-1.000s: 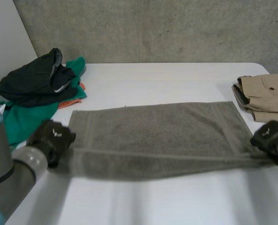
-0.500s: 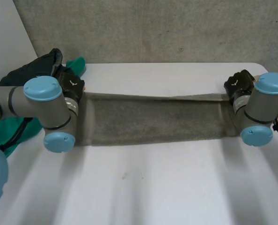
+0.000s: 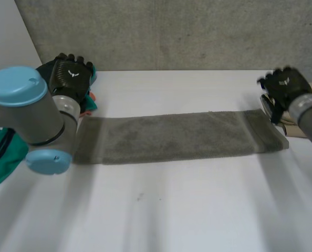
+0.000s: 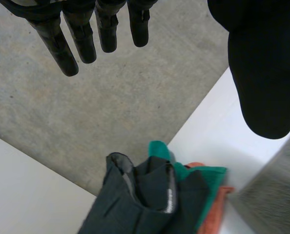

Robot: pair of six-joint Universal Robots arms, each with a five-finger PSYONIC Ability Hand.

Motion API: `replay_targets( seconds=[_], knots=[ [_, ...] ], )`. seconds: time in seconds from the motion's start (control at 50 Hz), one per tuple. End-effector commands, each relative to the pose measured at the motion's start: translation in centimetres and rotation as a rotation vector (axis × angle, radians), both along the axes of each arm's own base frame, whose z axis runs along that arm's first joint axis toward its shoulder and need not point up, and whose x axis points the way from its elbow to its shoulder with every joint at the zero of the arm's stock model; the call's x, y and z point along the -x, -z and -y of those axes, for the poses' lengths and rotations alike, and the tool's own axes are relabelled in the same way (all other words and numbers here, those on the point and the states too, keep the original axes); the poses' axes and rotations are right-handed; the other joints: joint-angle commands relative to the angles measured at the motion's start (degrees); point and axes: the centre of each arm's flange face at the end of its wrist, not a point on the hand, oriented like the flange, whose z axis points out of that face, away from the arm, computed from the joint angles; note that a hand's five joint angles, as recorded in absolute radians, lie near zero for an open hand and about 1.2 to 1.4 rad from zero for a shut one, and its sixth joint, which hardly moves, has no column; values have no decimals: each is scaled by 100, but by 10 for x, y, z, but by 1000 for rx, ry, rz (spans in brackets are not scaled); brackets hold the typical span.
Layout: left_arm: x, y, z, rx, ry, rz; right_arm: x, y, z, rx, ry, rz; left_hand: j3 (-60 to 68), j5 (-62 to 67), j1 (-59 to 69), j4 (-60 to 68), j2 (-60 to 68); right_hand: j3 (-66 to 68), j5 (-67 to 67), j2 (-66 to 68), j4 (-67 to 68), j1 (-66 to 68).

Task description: Fold the laundry.

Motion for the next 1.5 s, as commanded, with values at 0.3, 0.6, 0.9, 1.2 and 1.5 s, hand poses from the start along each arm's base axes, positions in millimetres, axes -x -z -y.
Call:
replay_targets(
  seconds=[0.3, 0.6, 0.9, 1.2, 1.5],
  knots=[
    [6, 20, -33, -78, 110, -48, 46, 75, 2, -304, -5, 93, -224, -288, -143, -160, -209, 2285, 2242, 2258, 2280, 2216],
    [6, 21, -39, -85, 116, -45, 62, 73, 5, -226, 75, 54, -224, -288, -143, -160, -209, 6737, 6694, 6710, 6731, 6668],
    [-6, 4, -52, -61, 106, -56, 129, 13, 22, 18, 254, -395, -224, -288, -143, -160, -209, 6737, 6694, 6710, 6731, 6668],
    [-11, -8, -62, -38, 106, -66, -151, 6, -103, 457, -663, -231, -224, -288, -143, -160, -209, 6737, 6694, 6710, 6731, 6668],
    [-11, 1, -68, -65, 114, -55, -199, 71, -173, 279, -743, -252, -224, -288, -143, -160, -209, -263, -306, -290, -269, -332]
  ],
)
